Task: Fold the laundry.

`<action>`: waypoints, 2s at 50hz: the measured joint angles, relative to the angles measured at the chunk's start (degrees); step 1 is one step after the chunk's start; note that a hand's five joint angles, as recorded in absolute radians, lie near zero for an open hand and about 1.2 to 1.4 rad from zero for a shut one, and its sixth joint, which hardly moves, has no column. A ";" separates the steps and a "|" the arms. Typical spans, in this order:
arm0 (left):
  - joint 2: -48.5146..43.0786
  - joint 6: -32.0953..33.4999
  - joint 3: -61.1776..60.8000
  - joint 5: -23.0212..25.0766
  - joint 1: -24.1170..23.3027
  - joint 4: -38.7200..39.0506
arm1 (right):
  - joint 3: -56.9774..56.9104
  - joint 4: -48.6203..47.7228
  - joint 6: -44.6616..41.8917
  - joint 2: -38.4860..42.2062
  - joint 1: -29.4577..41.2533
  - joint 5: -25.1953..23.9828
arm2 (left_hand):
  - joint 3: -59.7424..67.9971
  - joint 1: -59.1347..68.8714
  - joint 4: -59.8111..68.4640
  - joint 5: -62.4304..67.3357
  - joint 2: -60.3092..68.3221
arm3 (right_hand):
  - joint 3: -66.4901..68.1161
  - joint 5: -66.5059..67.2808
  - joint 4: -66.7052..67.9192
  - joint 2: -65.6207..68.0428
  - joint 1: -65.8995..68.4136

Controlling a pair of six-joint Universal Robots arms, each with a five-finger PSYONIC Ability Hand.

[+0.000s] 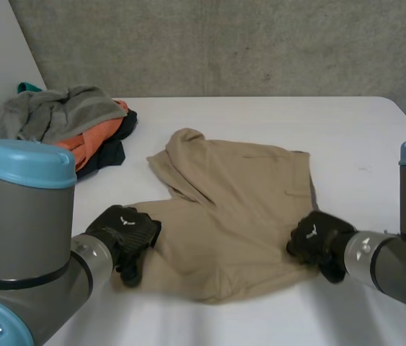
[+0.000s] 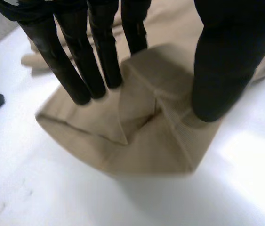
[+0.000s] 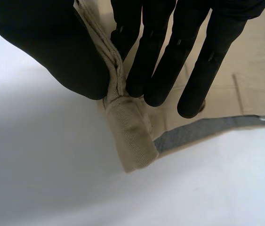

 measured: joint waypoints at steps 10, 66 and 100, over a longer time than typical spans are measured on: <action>-0.65 6.70 4.89 3.04 6.04 1.98 | 3.00 -4.14 1.27 -0.69 -0.61 0.12 | -24.44 -23.51 -24.53 -23.68 -24.29 | 0.00 0.00 0.00 0.00 0.00; -51.12 34.83 64.68 21.62 11.59 7.94 | 10.17 -20.78 7.36 -1.22 0.45 2.30 | 30.80 31.60 31.62 30.71 31.46 | 0.00 0.00 0.00 0.00 0.00; -48.20 31.87 61.09 23.24 11.71 11.02 | 10.73 -20.90 7.33 -2.76 0.51 2.27 | -9.44 -7.55 -9.07 -8.94 -9.28 | 0.00 0.00 0.00 0.01 0.00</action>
